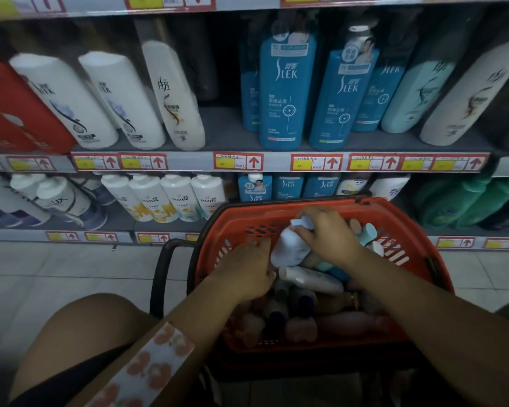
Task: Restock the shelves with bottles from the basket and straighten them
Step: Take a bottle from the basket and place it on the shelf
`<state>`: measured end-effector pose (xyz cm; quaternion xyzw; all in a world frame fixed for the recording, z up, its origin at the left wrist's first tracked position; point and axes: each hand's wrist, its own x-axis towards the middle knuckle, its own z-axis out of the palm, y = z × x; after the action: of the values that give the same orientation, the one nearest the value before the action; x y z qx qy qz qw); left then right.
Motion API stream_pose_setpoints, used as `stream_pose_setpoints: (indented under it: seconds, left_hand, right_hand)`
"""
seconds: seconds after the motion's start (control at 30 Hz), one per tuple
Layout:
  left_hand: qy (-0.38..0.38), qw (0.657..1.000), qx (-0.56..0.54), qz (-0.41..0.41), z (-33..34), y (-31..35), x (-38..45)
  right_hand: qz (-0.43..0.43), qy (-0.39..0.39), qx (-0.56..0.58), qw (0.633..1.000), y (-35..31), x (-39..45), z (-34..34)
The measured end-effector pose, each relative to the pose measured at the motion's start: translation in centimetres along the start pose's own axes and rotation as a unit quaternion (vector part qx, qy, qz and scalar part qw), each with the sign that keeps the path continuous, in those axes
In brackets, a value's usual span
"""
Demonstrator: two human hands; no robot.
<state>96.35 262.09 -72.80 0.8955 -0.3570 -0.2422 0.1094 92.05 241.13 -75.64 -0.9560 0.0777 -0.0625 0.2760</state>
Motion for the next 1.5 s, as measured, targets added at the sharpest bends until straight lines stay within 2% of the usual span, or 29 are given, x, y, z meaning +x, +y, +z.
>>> stream_pose_setpoints:
  seconds: [0.17,0.3,0.47,0.63,0.77,0.9,1.07,1.17,1.27,1.4,1.5]
  left_hand:
    - [-0.006,0.988,-0.157,-0.006,-0.9,0.7,-0.4]
    - [0.008,0.971,-0.24,0.002,-0.9,0.8,-0.7]
    - [-0.078,0.936,-0.34,0.051,-1.6,1.6,-1.3]
    - [-0.123,0.881,-0.455,0.035,-1.9,3.1,-3.1]
    - [-0.075,0.854,-0.513,0.047,-3.1,4.3,-4.5]
    - [-0.012,0.822,-0.567,0.05,-4.4,4.8,-6.1]
    - [0.126,0.751,-0.647,0.038,-6.9,3.7,-7.1]
    - [0.177,0.708,-0.683,0.013,-7.8,2.7,-7.6]
    - [0.173,0.647,-0.742,-0.009,-8.2,2.1,-8.7]
    - [0.118,0.554,-0.824,-0.013,-8.7,2.1,-10.3]
    - [0.079,0.515,-0.853,-0.021,-9.0,2.1,-11.7]
  right_hand:
    - [-0.04,0.072,0.042,0.996,-3.3,0.0,-4.5]
    - [-0.05,0.128,0.122,0.983,-5.7,-1.0,-7.3]
    - [-0.03,0.188,0.193,0.963,-7.9,-2.5,-9.8]
    - [0.007,0.248,0.266,0.932,-9.3,-4.0,-12.3]
    - [0.017,0.268,0.296,0.917,-11.3,-4.5,-13.5]
    - [-0.008,0.251,0.254,0.934,-14.0,-4.1,-14.7]
    - [-0.038,0.235,0.216,0.947,-17.9,-3.0,-17.2]
    - [-0.047,0.22,0.203,0.953,-20.4,-2.3,-18.2]
    - [-0.067,0.227,0.218,0.947,-22.5,-1.7,-17.9]
    - [-0.076,0.249,0.224,0.939,-24.3,-0.9,-16.3]
    - [-0.074,0.238,0.192,0.949,-25.0,-0.4,-15.0]
